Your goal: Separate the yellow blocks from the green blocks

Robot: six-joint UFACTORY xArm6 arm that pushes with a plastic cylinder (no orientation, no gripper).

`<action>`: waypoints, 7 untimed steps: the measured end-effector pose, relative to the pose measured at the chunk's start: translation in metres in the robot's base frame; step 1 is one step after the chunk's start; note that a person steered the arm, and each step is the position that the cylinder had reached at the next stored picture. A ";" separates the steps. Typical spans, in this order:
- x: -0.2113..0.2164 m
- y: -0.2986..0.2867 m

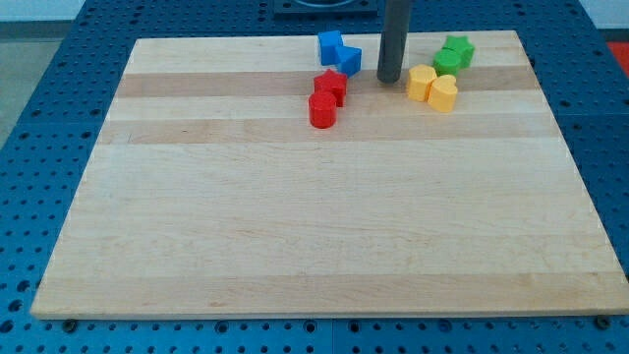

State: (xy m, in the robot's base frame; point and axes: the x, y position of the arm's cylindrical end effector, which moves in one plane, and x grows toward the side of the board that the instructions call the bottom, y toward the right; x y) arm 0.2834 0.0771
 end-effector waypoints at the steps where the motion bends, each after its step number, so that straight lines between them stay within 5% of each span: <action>1: 0.007 -0.043; 3: 0.084 -0.090; 4: 0.130 -0.036; 5: 0.159 0.094; 7: 0.090 0.184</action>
State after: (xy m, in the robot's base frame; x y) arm 0.3737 0.2615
